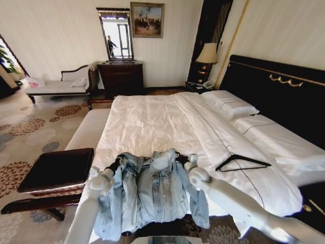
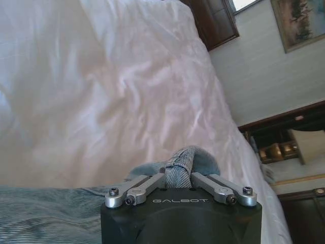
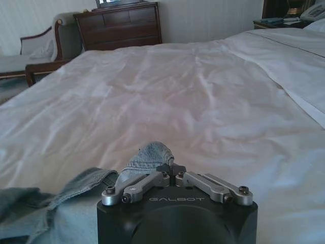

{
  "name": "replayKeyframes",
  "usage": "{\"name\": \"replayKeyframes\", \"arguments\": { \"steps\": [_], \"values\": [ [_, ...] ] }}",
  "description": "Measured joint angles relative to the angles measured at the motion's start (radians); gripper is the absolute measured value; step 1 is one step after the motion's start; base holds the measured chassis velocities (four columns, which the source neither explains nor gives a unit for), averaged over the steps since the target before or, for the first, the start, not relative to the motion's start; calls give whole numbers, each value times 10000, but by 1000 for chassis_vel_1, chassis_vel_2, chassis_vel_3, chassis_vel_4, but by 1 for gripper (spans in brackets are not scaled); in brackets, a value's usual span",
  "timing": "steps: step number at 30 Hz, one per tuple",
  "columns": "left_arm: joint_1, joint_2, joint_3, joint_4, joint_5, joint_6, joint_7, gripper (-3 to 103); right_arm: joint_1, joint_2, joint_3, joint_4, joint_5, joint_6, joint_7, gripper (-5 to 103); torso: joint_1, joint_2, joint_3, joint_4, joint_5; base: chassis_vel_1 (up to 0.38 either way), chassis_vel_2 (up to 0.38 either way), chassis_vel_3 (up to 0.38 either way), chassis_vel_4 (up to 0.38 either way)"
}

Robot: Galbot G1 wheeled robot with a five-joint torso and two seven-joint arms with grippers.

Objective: Pick up the clothes from the bed and hang them on the clothes hanger.

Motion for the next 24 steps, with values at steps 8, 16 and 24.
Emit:
{"name": "replayKeyframes", "arguments": {
  "steps": [8, 16, 24],
  "values": [
    [-805, 731, -584, 927, 657, -193, 787, 3, 915, 600, -382, -1755, -498, 869, -676, 1, -9, 3, -2, 0, -2, 0, 0, 0, 0],
    [-879, 846, -933, 1774, 851, -413, 1528, 3, 1086, 897, -335, -2707, -845, 1296, -1081, 1, -5, 2, -2, 2, -1, 0, 0, 0, 0],
    [-1086, 300, -670, 3017, 1804, -676, 2190, 3, 917, 1413, -493, -3847, -1445, 1605, -1219, 1, -7, 3, -3, -2, -2, 0, 0, 0, 0]
  ]
}}
